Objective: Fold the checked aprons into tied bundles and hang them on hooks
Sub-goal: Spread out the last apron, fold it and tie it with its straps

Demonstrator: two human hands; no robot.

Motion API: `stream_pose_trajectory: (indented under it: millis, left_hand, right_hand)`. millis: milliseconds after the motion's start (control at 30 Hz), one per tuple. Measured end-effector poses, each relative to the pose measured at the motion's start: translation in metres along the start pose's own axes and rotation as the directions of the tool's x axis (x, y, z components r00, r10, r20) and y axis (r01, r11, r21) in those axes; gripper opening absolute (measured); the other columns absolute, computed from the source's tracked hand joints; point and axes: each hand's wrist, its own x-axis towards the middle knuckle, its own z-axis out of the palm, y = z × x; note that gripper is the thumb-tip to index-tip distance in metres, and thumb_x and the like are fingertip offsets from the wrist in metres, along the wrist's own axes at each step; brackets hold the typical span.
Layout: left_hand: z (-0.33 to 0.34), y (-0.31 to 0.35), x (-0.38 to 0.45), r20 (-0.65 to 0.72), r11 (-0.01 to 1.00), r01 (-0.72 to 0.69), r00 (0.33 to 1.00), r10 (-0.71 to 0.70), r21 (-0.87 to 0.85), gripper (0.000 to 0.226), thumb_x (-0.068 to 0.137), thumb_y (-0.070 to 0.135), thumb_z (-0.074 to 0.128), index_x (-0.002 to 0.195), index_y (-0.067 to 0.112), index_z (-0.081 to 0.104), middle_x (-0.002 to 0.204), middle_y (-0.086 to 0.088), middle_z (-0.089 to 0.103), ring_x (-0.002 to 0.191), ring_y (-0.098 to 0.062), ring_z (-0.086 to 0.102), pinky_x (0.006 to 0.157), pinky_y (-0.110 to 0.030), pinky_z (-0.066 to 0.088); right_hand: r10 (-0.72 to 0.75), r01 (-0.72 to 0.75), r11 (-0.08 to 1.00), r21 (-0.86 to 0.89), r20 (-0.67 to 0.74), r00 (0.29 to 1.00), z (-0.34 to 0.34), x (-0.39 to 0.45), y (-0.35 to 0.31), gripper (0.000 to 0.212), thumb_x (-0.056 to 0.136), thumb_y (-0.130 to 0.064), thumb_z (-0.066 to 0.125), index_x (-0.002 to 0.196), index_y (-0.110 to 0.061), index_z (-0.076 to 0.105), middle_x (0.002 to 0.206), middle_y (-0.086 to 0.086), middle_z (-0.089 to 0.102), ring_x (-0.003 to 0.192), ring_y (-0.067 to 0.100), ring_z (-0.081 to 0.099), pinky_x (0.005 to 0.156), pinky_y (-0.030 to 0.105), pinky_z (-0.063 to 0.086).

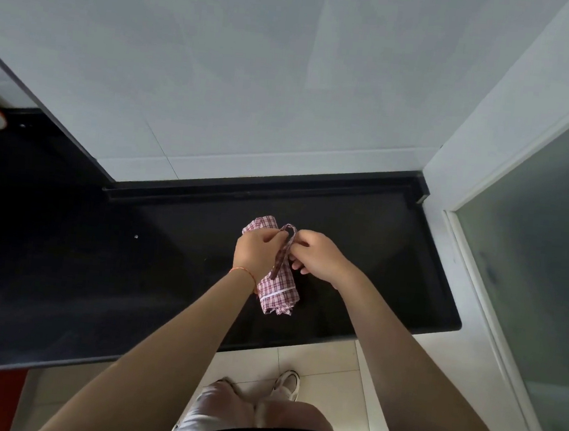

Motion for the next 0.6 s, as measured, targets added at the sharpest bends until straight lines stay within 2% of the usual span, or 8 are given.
stream_pose_trajectory:
  millis: [67, 133, 233, 333, 400, 500, 533, 600]
  left_hand:
    - [-0.001, 0.000, 0.003, 0.018, 0.998, -0.023, 1.000, 0.022, 0.064, 0.019, 0.100, 0.025, 0.058, 0.102, 0.021, 0.076, 0.080, -0.003, 0.070, 0.064, -0.011, 0.056, 0.063, -0.027, 0.050]
    - [-0.001, 0.002, 0.005, 0.062, 0.991, -0.052, 0.997, 0.044, 0.124, 0.022, 0.101, 0.019, 0.055, 0.114, 0.018, 0.072, 0.085, 0.005, 0.067, 0.067, -0.007, 0.058, 0.059, -0.017, 0.045]
    - [-0.005, 0.001, 0.008, 0.158, 0.973, -0.099, 0.985, 0.067, 0.207, 0.022, 0.102, 0.012, 0.051, 0.115, 0.015, 0.068, 0.084, 0.007, 0.062, 0.071, -0.006, 0.058, 0.054, -0.008, 0.045]
    - [-0.008, 0.002, 0.010, 0.262, 0.934, -0.178, 0.960, 0.095, 0.311, 0.014, 0.099, 0.012, 0.057, 0.110, 0.012, 0.065, 0.088, 0.004, 0.062, 0.081, -0.011, 0.060, 0.062, -0.006, 0.044]
    - [-0.010, 0.004, 0.010, 0.307, 0.919, -0.209, 0.946, 0.104, 0.333, 0.018, 0.098, 0.016, 0.060, 0.114, 0.010, 0.065, 0.096, 0.002, 0.064, 0.090, -0.012, 0.061, 0.067, -0.008, 0.043]
    - [-0.015, 0.002, 0.008, 0.284, 0.920, -0.208, 0.952, 0.113, 0.331, 0.025, 0.102, 0.020, 0.052, 0.119, 0.006, 0.062, 0.100, -0.002, 0.062, 0.085, -0.010, 0.059, 0.067, -0.010, 0.043]
    - [-0.016, 0.001, 0.008, 0.271, 0.941, -0.171, 0.958, 0.090, 0.292, 0.027, 0.103, 0.022, 0.050, 0.121, 0.005, 0.061, 0.101, -0.004, 0.062, 0.082, -0.009, 0.056, 0.068, -0.011, 0.044]
    - [-0.016, 0.005, 0.005, 0.280, 0.975, -0.048, 0.960, -0.015, 0.216, 0.023, 0.103, 0.025, 0.048, 0.113, 0.009, 0.061, 0.092, -0.004, 0.061, 0.074, -0.011, 0.052, 0.066, -0.019, 0.045]
  right_hand:
    - [-0.072, 0.070, 0.993, -0.094, -0.014, 0.997, -0.004, -0.003, -0.007, 0.016, 0.103, -0.027, 0.049, 0.102, -0.017, 0.061, 0.094, 0.003, 0.068, 0.076, 0.016, 0.067, 0.067, 0.027, 0.053]
    - [-0.132, 0.124, 0.978, -0.169, -0.037, 0.991, -0.008, -0.006, -0.013, 0.017, 0.103, -0.028, 0.050, 0.098, -0.017, 0.062, 0.090, 0.000, 0.068, 0.069, 0.015, 0.067, 0.061, 0.024, 0.050]
    - [-0.201, 0.183, 0.951, -0.248, -0.050, 0.978, -0.011, -0.007, -0.019, 0.011, 0.103, -0.027, 0.053, 0.098, -0.021, 0.061, 0.090, -0.006, 0.066, 0.062, 0.009, 0.065, 0.055, 0.016, 0.044]
    - [-0.269, 0.243, 0.938, -0.246, -0.074, 0.960, -0.011, -0.004, -0.025, 0.012, 0.101, -0.026, 0.057, 0.102, -0.021, 0.068, 0.091, -0.009, 0.063, 0.065, 0.005, 0.061, 0.052, 0.009, 0.042]
    - [-0.292, 0.266, 0.937, -0.224, -0.092, 0.952, -0.010, -0.003, -0.028, 0.017, 0.100, -0.025, 0.059, 0.106, -0.017, 0.073, 0.093, -0.011, 0.062, 0.076, 0.005, 0.060, 0.060, 0.009, 0.043]
    - [-0.263, 0.251, 0.961, -0.114, -0.097, 0.960, -0.008, -0.001, -0.028, 0.021, 0.100, -0.024, 0.057, 0.110, -0.017, 0.074, 0.095, -0.016, 0.057, 0.095, 0.006, 0.057, 0.074, 0.010, 0.042]
    - [-0.233, 0.229, 0.972, -0.050, -0.097, 0.968, -0.008, 0.000, -0.028, 0.022, 0.101, -0.023, 0.055, 0.112, -0.021, 0.074, 0.107, -0.013, 0.057, 0.105, 0.006, 0.054, 0.084, 0.012, 0.043]
    - [-0.170, 0.171, 0.985, 0.021, -0.048, 0.984, -0.008, 0.002, -0.026, 0.029, 0.103, -0.020, 0.047, 0.118, -0.028, 0.070, 0.141, -0.004, 0.048, 0.131, 0.013, 0.043, 0.107, 0.026, 0.037]
